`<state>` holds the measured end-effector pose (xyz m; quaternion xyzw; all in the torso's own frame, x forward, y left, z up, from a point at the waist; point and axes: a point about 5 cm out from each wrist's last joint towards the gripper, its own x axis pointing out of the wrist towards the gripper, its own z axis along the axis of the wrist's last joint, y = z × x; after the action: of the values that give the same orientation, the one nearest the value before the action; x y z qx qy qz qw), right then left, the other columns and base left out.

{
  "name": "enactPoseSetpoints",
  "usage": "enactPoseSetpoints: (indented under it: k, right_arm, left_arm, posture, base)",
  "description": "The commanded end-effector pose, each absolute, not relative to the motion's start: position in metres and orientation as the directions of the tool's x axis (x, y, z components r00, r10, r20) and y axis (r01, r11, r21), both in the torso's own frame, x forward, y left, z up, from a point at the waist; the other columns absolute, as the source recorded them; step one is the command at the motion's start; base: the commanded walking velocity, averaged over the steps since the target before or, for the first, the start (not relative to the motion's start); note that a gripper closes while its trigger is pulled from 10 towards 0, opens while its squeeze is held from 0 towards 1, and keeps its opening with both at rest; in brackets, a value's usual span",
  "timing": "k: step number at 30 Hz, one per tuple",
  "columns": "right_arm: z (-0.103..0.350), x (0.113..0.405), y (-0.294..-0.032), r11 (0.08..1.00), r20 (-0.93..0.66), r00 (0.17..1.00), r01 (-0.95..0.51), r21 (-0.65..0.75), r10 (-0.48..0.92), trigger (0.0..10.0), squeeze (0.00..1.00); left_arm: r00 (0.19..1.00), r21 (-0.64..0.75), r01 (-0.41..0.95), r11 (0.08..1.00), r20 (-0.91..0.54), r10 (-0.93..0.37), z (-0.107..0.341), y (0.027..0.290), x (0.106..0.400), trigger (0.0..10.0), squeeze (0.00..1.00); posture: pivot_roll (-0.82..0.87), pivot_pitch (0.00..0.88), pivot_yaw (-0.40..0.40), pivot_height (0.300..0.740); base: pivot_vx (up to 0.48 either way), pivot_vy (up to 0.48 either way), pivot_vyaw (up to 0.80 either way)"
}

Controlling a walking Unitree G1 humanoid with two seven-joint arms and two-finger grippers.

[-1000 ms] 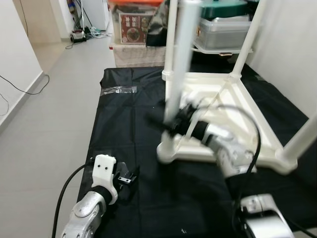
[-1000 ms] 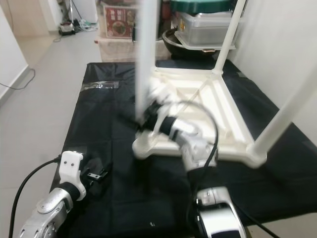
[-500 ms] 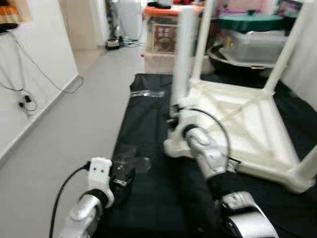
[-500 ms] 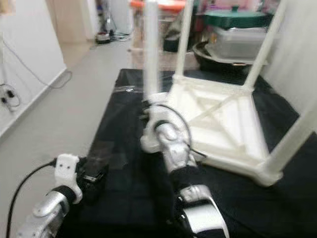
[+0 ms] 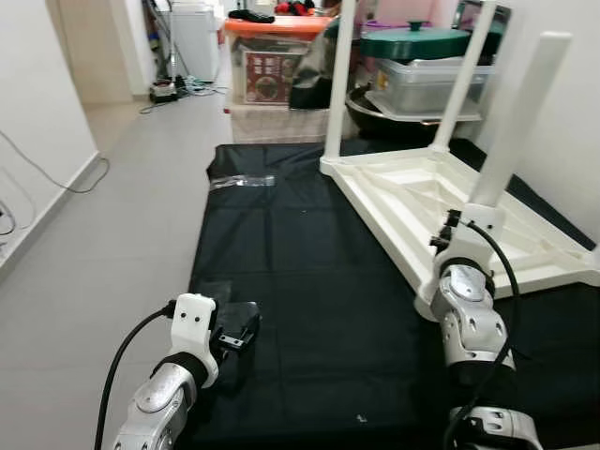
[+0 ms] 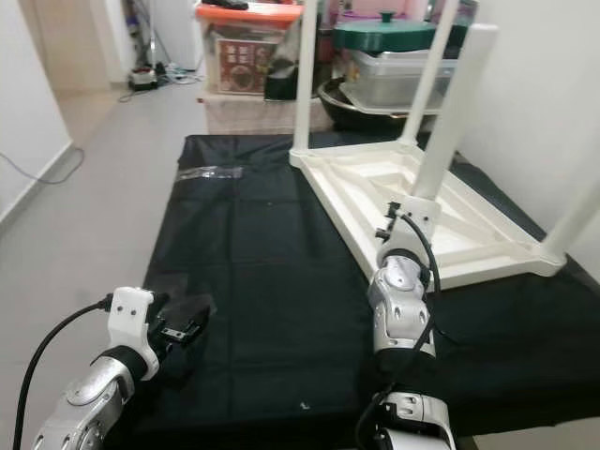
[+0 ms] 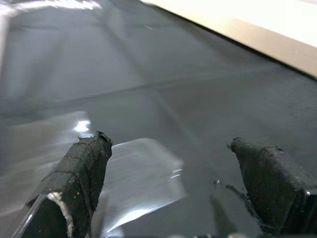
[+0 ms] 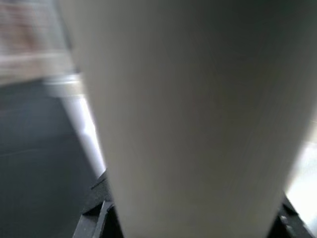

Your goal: Building children table

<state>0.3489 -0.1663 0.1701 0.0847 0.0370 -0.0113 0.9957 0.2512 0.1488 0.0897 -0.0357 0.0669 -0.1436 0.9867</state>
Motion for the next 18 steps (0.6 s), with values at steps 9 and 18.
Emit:
enactPoseSetpoints:
  k: [9, 18]
  right_arm:
    - [0.210, 0.340, -0.086, 0.672, 0.127, 0.681, -0.732, 0.111, 0.721, 10.0, 0.00]
    - [0.206, 0.311, -0.031, 0.303, 0.175, 0.312, -0.950, 0.078, 0.934, 10.0, 0.00]
  left_arm:
    - [0.949, -0.080, 0.283, 0.956, -0.124, -0.291, 0.089, 0.148, 0.251, 10.0, 0.00]
    - [0.953, -0.078, 0.272, 0.959, -0.114, -0.280, 0.092, 0.148, 0.250, 10.0, 0.00]
  posture:
    - [0.03, 0.000, -0.057, 0.740]
    - [0.06, 0.000, -0.078, 0.740]
  base:
    - [0.000, 0.000, 0.00]
    - [0.000, 0.000, 0.00]
